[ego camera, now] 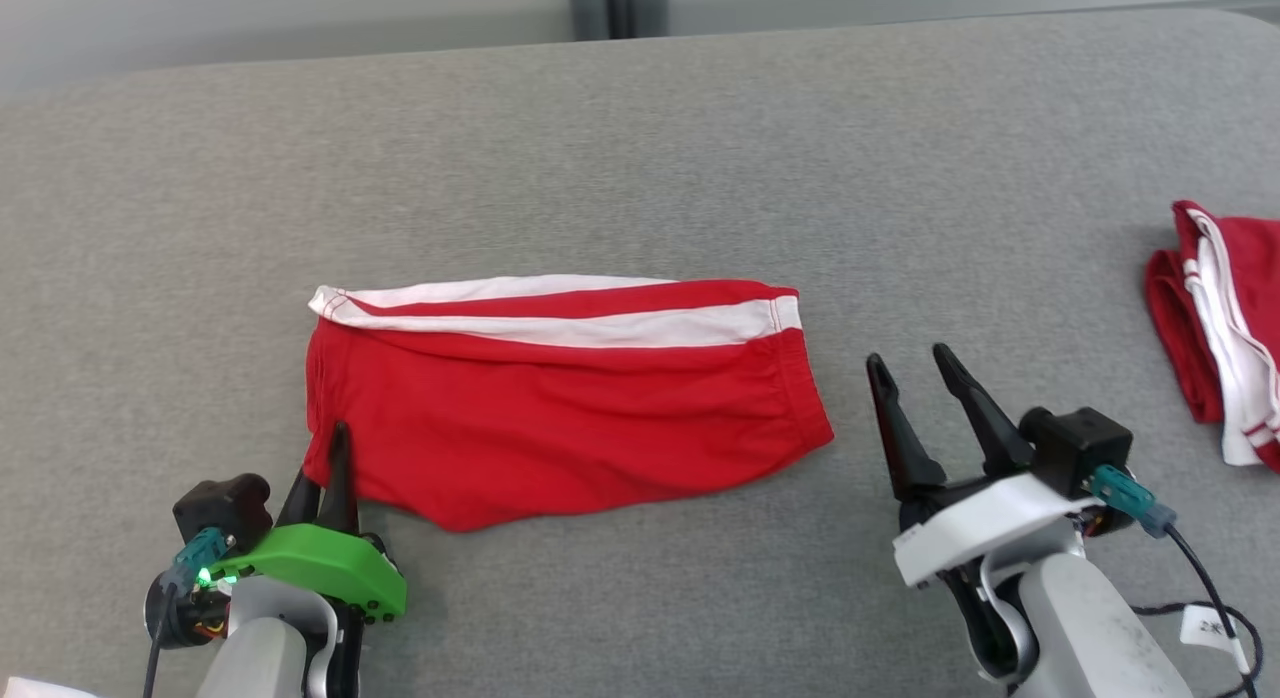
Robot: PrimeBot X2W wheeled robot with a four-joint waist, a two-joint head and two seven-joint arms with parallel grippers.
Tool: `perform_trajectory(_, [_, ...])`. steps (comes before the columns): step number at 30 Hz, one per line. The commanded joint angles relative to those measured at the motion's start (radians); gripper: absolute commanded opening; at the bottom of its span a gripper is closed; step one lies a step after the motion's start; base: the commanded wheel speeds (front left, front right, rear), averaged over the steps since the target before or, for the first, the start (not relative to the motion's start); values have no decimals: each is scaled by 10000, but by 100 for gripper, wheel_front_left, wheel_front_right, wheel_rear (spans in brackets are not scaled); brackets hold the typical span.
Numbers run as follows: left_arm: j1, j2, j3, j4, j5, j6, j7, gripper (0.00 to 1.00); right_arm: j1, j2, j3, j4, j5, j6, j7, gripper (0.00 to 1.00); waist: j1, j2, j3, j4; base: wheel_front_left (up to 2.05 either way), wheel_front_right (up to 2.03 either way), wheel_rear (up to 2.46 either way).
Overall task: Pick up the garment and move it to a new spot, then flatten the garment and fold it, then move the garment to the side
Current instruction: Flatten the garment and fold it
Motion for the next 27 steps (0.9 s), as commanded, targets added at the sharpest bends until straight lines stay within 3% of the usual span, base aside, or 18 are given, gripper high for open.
perform_trajectory(1, [189, -61, 191, -111, 135, -64, 5, 100, -215, -39, 183, -34, 65, -10, -38, 100, 0, -1, -222, 513, 0, 0, 0])
perform_trajectory(8, [297, -440, 568, -535, 750, -186, 6, 100, -1026, -47, 1060, 889, 22, -10, -38, 100, 0, -1, -74, 1032, 0, 0, 0])
perform_trajectory(19, [228, -665, 392, -934, 867, -258, 6, 100, -1461, -44, 616, 3701, -348, -12, -6, 100, 0, -1, 300, 1550, 0, 0, 0])
perform_trajectory(20, [229, -663, 347, -956, 841, -259, 6, 100, -1460, -46, 615, 3874, -274, -13, 11, 92, 0, -1, 335, 1559, 0, 0, 0])
perform_trajectory(21, [225, -661, 321, -969, 804, -259, 6, 100, -1457, -46, 660, 3974, -240, -15, 26, 56, 0, -1, 358, 1566, 0, 0, 0])
perform_trajectory(23, [213, -637, 280, -1006, 774, -260, 6, 100, -1440, -42, 765, 4062, -163, -13, 49, 15, 0, -1, 410, 1570, 0, 0, 0])
perform_trajectory(24, [219, -626, 264, -1036, 762, -260, 6, 100, -1435, -41, 820, 4087, -107, -15, 54, 0, 0, -1, 430, 1566, 0, 0, 0])
perform_trajectory(27, [245, -564, 239, -1067, 716, -261, 6, 100, -1388, -36, 846, 4040, 96, -15, 57, 0, 0, -1, 450, 1533, 0, 0, 0])
